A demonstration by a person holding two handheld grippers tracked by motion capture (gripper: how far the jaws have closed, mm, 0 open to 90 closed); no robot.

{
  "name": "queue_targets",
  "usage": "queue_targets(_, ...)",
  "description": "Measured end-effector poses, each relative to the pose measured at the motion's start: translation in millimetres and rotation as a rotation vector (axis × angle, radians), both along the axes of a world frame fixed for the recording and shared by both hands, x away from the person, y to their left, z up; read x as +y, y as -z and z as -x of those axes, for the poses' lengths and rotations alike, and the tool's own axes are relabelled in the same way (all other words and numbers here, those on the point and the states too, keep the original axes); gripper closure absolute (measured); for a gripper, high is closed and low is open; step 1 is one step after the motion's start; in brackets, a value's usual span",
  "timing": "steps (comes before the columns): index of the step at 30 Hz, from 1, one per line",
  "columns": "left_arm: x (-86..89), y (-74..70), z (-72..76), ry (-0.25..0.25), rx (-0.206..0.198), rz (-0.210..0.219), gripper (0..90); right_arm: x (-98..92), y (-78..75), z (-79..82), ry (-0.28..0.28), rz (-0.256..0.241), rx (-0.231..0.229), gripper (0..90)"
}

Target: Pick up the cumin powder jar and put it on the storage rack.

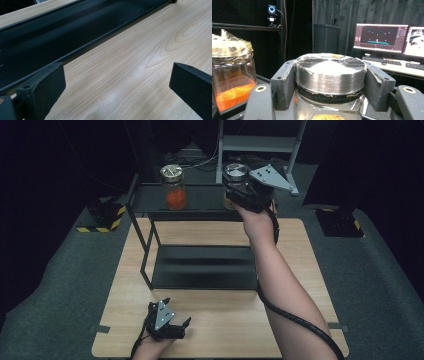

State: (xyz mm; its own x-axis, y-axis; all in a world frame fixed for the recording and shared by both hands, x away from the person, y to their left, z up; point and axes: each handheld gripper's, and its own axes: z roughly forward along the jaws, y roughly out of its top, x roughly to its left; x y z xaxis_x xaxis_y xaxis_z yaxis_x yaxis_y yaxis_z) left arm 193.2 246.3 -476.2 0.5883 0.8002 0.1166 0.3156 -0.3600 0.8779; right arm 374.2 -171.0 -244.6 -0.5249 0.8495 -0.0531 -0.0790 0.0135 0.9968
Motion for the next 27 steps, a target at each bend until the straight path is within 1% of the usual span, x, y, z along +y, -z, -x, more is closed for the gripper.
queue_targets(3,0.1,0.0,0.0,0.001,-0.001,0.000,0.9,-0.1,-1.2,0.0,0.000,0.000,0.008,32.6)
queue_targets(7,0.0,0.0,0.1,0.001,-0.001,-0.002,0.9,-0.6,-2.6,0.2,0.000,-0.004,0.015,28.5)
queue_targets(13,-0.5,-0.2,-0.3,0.003,0.000,-0.004,0.9,0.4,-3.5,0.4,0.001,-0.019,0.029,12.3)
queue_targets(16,-1.0,-0.5,-0.2,0.005,0.000,-0.009,0.9,0.7,-3.3,1.7,0.002,-0.024,0.031,1.0)
queue_targets(19,-1.0,-0.6,-0.4,0.004,0.001,-0.009,0.9,-1.0,-2.6,4.3,-0.006,-0.026,0.032,0.0)
queue_targets(22,-0.8,-0.4,-0.4,0.002,0.001,-0.005,0.9,-2.4,-2.0,9.0,-0.007,-0.019,0.022,0.0)
queue_targets(27,-0.5,-0.3,-0.1,0.004,0.000,-0.005,0.9,-7.1,-1.4,17.1,-0.008,-0.028,0.018,0.0)
